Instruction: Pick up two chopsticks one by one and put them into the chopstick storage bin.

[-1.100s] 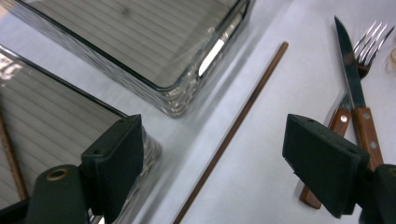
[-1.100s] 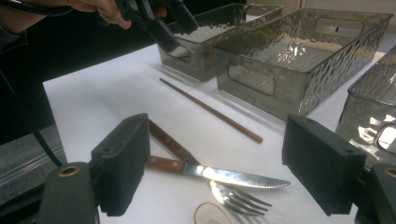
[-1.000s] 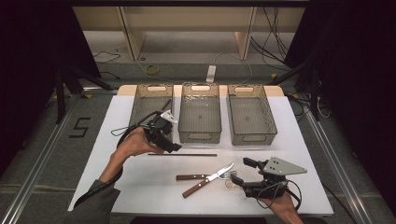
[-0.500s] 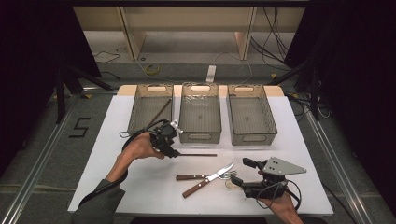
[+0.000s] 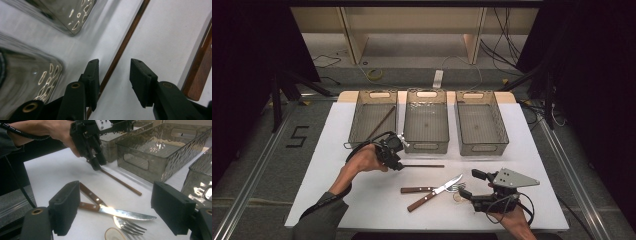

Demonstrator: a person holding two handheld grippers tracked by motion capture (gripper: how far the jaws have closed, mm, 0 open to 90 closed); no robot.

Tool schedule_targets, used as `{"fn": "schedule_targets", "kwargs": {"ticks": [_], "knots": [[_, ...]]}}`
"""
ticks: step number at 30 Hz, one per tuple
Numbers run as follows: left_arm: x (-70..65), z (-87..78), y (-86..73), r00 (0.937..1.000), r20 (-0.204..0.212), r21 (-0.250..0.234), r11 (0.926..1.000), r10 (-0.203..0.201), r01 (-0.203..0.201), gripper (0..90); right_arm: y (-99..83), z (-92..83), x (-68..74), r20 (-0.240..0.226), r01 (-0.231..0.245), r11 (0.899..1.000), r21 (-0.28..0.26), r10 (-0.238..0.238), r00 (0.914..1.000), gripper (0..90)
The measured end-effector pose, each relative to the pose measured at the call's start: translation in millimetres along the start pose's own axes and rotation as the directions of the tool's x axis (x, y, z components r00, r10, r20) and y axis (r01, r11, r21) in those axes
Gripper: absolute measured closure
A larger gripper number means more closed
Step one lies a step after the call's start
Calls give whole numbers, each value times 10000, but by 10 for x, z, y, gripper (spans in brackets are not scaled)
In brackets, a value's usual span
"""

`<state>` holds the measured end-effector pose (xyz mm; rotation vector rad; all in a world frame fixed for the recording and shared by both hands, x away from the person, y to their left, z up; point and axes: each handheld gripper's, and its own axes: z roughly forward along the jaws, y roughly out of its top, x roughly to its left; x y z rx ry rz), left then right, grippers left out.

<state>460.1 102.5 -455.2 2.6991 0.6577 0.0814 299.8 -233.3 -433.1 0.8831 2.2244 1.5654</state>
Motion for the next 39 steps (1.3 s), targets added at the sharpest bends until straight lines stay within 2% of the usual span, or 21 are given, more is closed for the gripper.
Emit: {"fn": "schedule_targets", "kwargs": {"ticks": [2, 5, 7, 8, 9, 14, 27, 30, 35, 39], "knots": [[4, 20, 3, 9999, -156, 104, 9999, -31, 32, 602, 0, -2, -1, -2, -21, 10000, 14, 21, 10000, 244], [12, 45, -5, 9998, -131, 96, 9999, -135, 137, 624, 0, -5, -1, -4, -33, 10000, 0, 33, 10000, 244], [20, 55, -11, 9999, -113, 315, 9995, -35, 39, 638, 0, -6, -1, -2, -35, 10000, -5, 35, 10000, 244], [15, 67, -15, 9999, -139, 274, 9996, -92, 96, 646, 0, -6, -2, 0, -36, 10000, -6, 36, 10000, 244], [21, 67, -16, 9999, -104, 405, 9992, 41, -36, 650, 0, -6, -2, -15, -24, 10000, -12, 24, 10000, 244], [7, 73, -10, 9999, -110, 361, 9993, -7, 11, 678, 0, -2, 2, -42, -16, 10000, 11, 16, 10000, 244], [-44, 66, 9, 9989, 26, 849, 9953, 462, -463, 782, -1, -2, 2, -64, 12, 10000, 23, -12, 10000, 245], [-47, 66, 5, 9987, 111, 834, 9952, 502, -509, 803, -1, -1, 3, -58, 8, 10000, 36, -8, 10000, 245], [-54, 61, 12, 9968, 139, 992, 9919, 788, -798, 833, -1, -1, 3, -65, 8, 10000, 44, -8, 10000, 245], [-64, 64, 7, 9960, 84, 897, 9920, 889, -893, 840, -1, -3, 4, -56, 11, 10000, 67, -11, 10000, 245]]}}
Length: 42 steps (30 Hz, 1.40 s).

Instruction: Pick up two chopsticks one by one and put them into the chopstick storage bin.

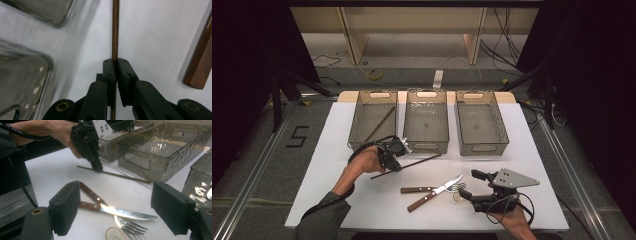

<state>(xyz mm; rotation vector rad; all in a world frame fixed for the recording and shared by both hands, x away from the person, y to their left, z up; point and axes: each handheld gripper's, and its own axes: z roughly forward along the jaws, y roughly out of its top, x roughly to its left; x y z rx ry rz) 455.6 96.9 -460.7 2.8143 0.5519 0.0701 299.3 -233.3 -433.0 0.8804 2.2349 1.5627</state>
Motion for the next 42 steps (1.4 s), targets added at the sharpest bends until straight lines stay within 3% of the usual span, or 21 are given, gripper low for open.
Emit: {"fn": "schedule_targets", "kwargs": {"ticks": [7, 15, 21, 29, 33, 42], "knots": [[-18, -12, 4, 9994, -40, 141, 9993, 342, -341, 847, 0, 1, -2, -13, -1, 10000, -19, 1, 10000, 245], [-70, -102, 31, 9995, 67, -9, 9995, 316, -316, 849, 2, -7, -2, -4, -26, 10000, -42, 26, 10000, 245], [-120, -358, 85, 10000, 87, -891, 9960, 22, -14, 849, 2, -4, -7, -13, -57, 10000, -39, 57, 10000, 245], [-132, -625, 106, 9987, 172, -1913, 9803, -472, 496, 849, -1, -3, -15, -8, -64, 10000, -29, 64, 10000, 245], [-128, -661, 102, 9982, 318, -1948, 9792, -505, 558, 852, 0, -5, -13, 7, -59, 10000, -53, 59, 10000, 245], [-202, -685, 138, 9977, 430, -1536, 9864, -524, 584, 853, -1, -5, -10, 2, -43, 10000, -34, 43, 10000, 245]]}}
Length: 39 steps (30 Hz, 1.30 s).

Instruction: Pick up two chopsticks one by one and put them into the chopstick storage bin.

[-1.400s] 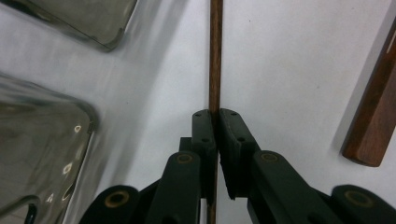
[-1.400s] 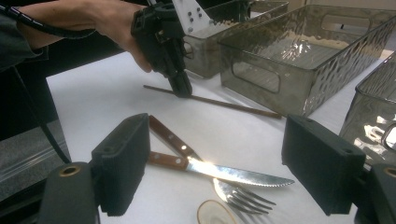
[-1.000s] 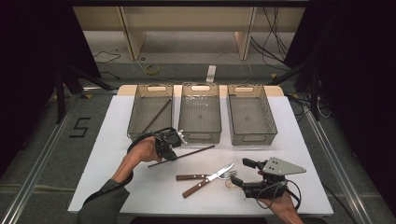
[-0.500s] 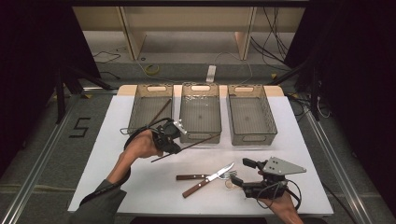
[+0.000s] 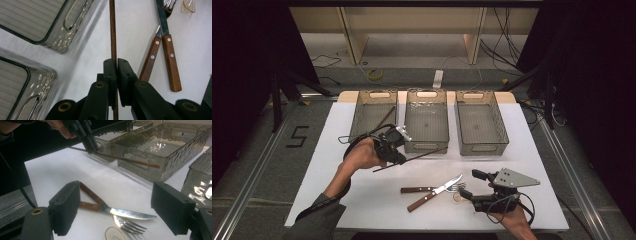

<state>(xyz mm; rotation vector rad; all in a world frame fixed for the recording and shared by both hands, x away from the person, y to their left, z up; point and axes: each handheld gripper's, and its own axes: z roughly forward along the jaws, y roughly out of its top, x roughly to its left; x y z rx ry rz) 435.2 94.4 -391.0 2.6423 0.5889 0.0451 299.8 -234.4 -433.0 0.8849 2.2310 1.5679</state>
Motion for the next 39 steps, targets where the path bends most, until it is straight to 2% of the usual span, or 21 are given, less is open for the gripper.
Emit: {"fn": "schedule_targets", "kwargs": {"ticks": [6, 10, 15, 17, 20, 21, 23, 24, 25, 26, 28, 31, 32, 33, 34, 35, 36, 39], "knots": [[-67, -96, 39, 9998, -88, -76, 9998, 178, -179, 853, -1, 0, -2, 11, -20, 10000, -28, 20, 10000, 245], [-60, -207, 46, 9997, -239, -438, 9990, 85, -96, 853, 0, -7, -3, 4, -22, 10000, -1, 22, 10000, 245], [60, -411, -2, 9962, -667, -1218, 9914, -559, 475, 854, -1, -3, -8, 28, -38, 10000, 4, 38, 10000, 245], [132, -474, -31, 9944, -790, -1361, 9889, -708, 596, 853, -3, 1, -10, 36, -41, 10000, 21, 41, 10000, 245], [267, -533, -85, 9875, -910, -1756, 9782, -1283, 1109, 853, 0, -3, -6, 16, -54, 10000, -3, 54, 10000, 245], [320, -543, -97, 9834, -990, -1878, 9734, -1520, 1315, 853, 1, -4, -6, 9, -60, 10000, -10, 60, 10000, 245], [429, -563, -116, 9767, -1132, -1901, 9688, -1823, 1588, 853, 0, -2, -9, -8, -56, 10000, -10, 56, 10000, 245], [480, -568, -125, 9710, -1166, -2009, 9624, -2089, 1829, 853, -1, -1, -9, -14, -56, 10000, -7, 56, 10000, 245], [533, -579, -135, 9668, -1272, -2045, 9597, -2215, 1929, 853, -1, -2, -7, -18, -49, 10000, -11, 49, 10000, 245], [584, -592, -145, 9602, -1402, -2232, 9526, -2414, 2069, 853, 0, -3, -4, -20, -61, 10000, -4, 61, 10000, 245], [684, -614, -160, 9513, -1477, -2367, 9436, -2704, 2315, 853, 0, -4, -4, -26, -54, 10000, 0, 54, 10000, 245], [823, -626, -192, 9307, -1772, -2602, 9272, -3201, 2694, 853, 0, 0, -7, -17, -45, 10000, -13, 45, 10000, 245], [864, -627, -207, 9220, -1880, -2717, 9201, -3384, 2822, 853, 0, -2, -5, -16, -63, 10000, -16, 63, 10000, 245], [908, -628, -221, 9185, -1890, -2689, 9180, -3472, 2917, 853, 0, -2, -4, -23, -64, 10000, -14, 64, 10000, 245], [944, -627, -234, 9111, -2028, -2751, 9138, -3589, 2988, 853, 0, 0, -6, -20, -40, 10000, -16, 40, 10000, 245], [976, -626, -245, 9020, -2115, -2845, 9066, -3764, 3116, 853, -1, 1, -6, -29, -59, 10000, -6, 59, 10000, 245], [1010, -625, -256, 8994, -2111, -2801, 9052, -3829, 3196, 853, -1, 2, -6, -32, -60, 10000, -4, 60, 10000, 245], [1096, -624, -286, 8810, -2255, -2945, 8911, -4160, 3454, 853, -1, 1, -7, -40, -46, 10000, -17, 46, 10000, 245]]}}
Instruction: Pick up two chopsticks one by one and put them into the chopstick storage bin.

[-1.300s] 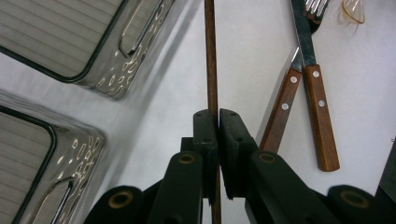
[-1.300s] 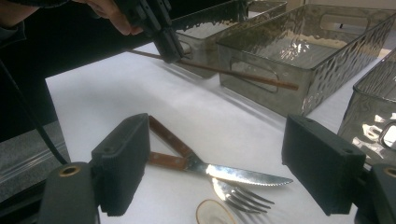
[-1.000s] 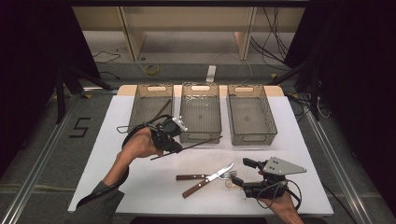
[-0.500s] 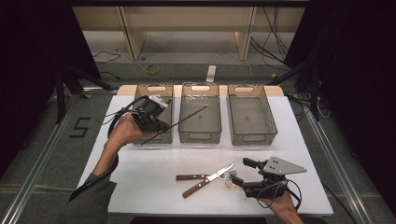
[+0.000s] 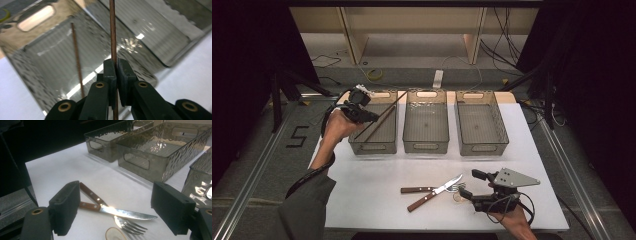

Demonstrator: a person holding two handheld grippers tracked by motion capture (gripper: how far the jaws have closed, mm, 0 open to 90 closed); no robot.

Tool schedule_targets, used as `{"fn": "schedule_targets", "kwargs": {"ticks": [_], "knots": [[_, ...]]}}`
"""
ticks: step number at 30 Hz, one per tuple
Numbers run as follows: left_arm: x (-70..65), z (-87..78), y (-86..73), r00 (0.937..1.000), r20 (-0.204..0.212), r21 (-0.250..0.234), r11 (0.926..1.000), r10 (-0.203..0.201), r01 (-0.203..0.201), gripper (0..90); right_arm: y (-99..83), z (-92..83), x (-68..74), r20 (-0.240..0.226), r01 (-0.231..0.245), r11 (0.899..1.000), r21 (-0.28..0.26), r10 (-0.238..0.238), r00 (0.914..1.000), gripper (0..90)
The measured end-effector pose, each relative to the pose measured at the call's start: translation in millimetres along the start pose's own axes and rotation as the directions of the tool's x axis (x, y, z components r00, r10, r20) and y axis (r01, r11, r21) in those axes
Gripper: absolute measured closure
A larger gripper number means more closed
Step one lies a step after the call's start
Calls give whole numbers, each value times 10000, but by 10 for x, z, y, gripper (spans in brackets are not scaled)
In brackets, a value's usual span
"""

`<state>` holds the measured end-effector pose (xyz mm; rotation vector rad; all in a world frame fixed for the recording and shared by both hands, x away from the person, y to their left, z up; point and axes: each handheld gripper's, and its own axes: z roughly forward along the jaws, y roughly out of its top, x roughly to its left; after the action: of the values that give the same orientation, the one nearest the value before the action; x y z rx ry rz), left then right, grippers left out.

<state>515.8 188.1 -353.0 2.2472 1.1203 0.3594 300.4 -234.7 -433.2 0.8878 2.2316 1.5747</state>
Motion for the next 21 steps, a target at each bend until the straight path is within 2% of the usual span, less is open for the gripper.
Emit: {"fn": "schedule_targets", "kwargs": {"ticks": [2, 8, 13, 21], "knots": [[44, 18, 6, 9995, -249, -96, 9998, -167, 165, 853, 0, 3, 0, -2, -28, 10000, 20, 28, 10000, 245], [135, 120, 3, 9969, -670, 28, 9991, -415, 418, 853, -1, 1, 2, -22, 10, 10000, 10, -10, 10000, 245], [217, 183, -43, 9949, -687, 33, 9972, -741, 745, 853, -1, -4, 0, -27, -18, 10000, -3, 18, 10000, 245], [293, 252, -114, 9918, -829, 97, 9950, -978, 989, 852, -3, 4, 1, -31, -22, 10000, 36, 22, 10000, 245]]}}
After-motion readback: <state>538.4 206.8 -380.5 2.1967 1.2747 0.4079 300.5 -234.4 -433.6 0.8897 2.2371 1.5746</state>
